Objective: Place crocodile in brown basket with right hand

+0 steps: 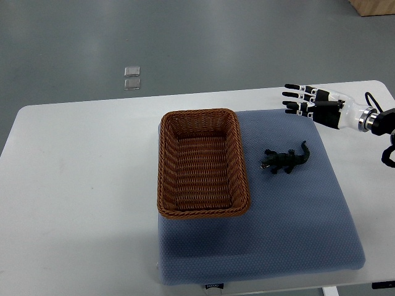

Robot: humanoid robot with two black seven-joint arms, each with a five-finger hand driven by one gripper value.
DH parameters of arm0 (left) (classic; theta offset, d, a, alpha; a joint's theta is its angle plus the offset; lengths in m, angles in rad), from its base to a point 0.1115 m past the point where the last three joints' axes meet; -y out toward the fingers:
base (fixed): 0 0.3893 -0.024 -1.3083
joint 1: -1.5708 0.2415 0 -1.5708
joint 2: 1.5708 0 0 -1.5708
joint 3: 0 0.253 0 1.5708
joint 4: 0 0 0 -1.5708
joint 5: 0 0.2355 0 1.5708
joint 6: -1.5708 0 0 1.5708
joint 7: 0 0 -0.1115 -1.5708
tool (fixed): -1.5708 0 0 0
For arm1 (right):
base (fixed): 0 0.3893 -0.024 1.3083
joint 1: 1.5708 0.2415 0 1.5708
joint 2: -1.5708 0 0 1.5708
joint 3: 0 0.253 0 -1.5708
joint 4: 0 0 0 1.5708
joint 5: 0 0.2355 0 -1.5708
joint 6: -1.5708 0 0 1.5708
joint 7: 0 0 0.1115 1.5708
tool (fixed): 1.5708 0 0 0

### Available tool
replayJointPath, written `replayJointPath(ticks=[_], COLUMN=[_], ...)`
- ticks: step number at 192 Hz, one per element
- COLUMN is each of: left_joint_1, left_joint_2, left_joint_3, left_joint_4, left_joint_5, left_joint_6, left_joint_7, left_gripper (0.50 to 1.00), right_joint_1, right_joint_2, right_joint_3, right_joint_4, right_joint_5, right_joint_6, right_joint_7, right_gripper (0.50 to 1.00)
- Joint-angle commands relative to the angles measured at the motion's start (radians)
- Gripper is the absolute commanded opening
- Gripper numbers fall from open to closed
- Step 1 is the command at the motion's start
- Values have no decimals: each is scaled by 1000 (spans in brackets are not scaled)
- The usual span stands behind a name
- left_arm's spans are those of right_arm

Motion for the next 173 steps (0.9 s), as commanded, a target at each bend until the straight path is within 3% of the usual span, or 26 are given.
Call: replayJointPath(ticks=[1, 24, 66, 113, 147, 173], left_joint_1=[0, 0, 0, 0, 0, 0], left_joint_2=[0, 0, 0, 0, 0, 0], left_joint_3=[1, -1, 0, 1, 1, -1], left_joint_4=[0, 0, 0, 0, 0, 0], left_joint_5=[0, 0, 0, 0, 0, 0], left_joint_6=[0, 0, 0, 0, 0, 0], left_joint_7=[0, 0, 0, 0, 0, 0], left_gripper=[1000, 1000, 1000, 1000, 1000, 1000], right_joint_1=[2, 5, 40, 45, 40, 42], right_joint_2=[1, 3, -2, -8, -8, -10], right_joint_3=[1, -2, -2, -7, -19, -27], right_joint_4=[6, 6, 6, 8, 31, 52], right_joint_5=[-104, -267, -626, -864, -1110, -1262], right_joint_6=[0, 0, 0, -31, -121, -199], right_joint_7=[59, 116, 303, 378, 439, 444], right_gripper=[930, 930, 930, 930, 930, 930])
